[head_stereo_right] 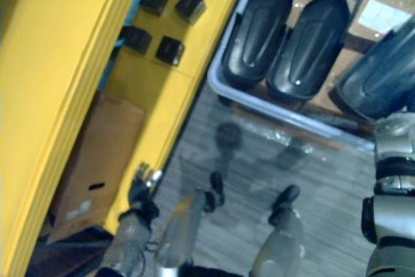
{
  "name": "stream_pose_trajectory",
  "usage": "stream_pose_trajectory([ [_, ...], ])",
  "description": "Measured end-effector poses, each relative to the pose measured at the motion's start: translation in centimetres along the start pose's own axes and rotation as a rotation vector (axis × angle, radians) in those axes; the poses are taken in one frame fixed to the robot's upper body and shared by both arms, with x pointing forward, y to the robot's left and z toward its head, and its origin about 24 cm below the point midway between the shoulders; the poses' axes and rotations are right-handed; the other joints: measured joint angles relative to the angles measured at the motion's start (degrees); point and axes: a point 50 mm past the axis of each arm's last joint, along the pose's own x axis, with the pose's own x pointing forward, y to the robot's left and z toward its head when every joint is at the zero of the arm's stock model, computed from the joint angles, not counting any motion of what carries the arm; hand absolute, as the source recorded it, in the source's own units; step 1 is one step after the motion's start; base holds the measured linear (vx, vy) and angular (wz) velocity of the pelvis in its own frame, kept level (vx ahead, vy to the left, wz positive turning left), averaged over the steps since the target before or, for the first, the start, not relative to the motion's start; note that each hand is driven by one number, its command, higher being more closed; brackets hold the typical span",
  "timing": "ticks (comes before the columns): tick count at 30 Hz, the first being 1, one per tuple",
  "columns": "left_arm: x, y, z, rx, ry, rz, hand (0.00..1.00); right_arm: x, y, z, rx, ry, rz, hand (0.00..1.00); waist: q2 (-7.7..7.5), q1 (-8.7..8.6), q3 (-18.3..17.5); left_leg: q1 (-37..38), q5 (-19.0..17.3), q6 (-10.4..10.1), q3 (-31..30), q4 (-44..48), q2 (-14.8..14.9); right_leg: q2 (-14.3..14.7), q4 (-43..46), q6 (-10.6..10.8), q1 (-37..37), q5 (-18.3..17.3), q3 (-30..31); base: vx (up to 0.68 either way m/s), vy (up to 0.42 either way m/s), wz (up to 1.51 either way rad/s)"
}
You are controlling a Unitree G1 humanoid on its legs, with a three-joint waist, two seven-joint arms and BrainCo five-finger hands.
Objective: Walk over and take plastic housings, then place them on the shelf
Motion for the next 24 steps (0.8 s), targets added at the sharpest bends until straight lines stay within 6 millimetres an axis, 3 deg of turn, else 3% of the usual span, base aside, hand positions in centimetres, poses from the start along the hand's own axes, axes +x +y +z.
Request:
stream_pose_trajectory([
  [2, -0.2, 0.1, 2.2, 0.037, -0.075, -0.021, 0.0, -0.5, -0.2, 0.1, 0.034, -0.019, -0.038, 1.0, -1.07, -0.72, 0.3, 1.8, 0.0, -0.1, 0.1, -0.4, 0.3, 0.6, -1.0, -0.1, 2.0, -0.1, 0.0, -0.02, 0.006, -0.03],
  [8, -1.6, 0.1, 4.8, 0.033, -0.152, -0.105, 0.0, -2.4, -0.1, -1.2, 0.048, -0.044, -0.089, 1.0, -3.4, -1.63, -0.4, 8.3, 0.6, -0.9, 0.3, -4.7, 0.1, 2.1, -6.5, 1.0, 9.1, 1.6, -1.0, 0.03, -0.004, 0.0],
  [11, -2.0, -0.8, 6.4, 0.078, -0.224, -0.194, 0.0, -3.6, 0.0, -1.3, 0.048, -0.087, -0.097, 1.0, -5.3, -1.65, -3.5, 9.8, 1.1, -1.4, 0.7, -7.0, 0.2, 3.4, -10.3, 1.1, 11.1, 3.1, -1.5, 0.08, -0.022, -0.04],
  [18, -1.4, -5.8, 10.4, 0.115, -0.382, -0.469, 0.0, -6.4, 0.0, 2.4, 0.088, -0.355, -0.119, 1.0, -7.3, -2.6, -10.4, 16.8, 1.1, -1.9, 2.5, -11.0, 0.1, 5.3, -18.0, 1.1, 18.4, 6.2, -1.3, 0.09, 0.005, -0.08],
  [19, -1.0, -6.9, 10.8, 0.147, -0.385, -0.518, 0.0, -7.5, 0.6, 3.3, 0.102, -0.417, -0.095, 1.0, -8.26, -2.85, -12.2, 18.2, 1.0, -2.1, 3.4, -12.0, 0.1, 5.5, -19.1, 1.1, 19.3, 6.4, -1.0, 0.04, 0.005, -0.21],
  [24, 2.5, -8.4, 10.5, 0.173, -0.298, -0.434, 0.0, -11.3, 2.4, 6.1, 0.139, -0.635, -0.021, 1.0, -10.05, -3.82, -16.3, 21.8, 1.4, -2.8, 5.2, -14.8, 0.0, 6.4, -22.1, 1.0, 21.8, 7.8, 0.4, 0.0, 0.003, -0.21],
])
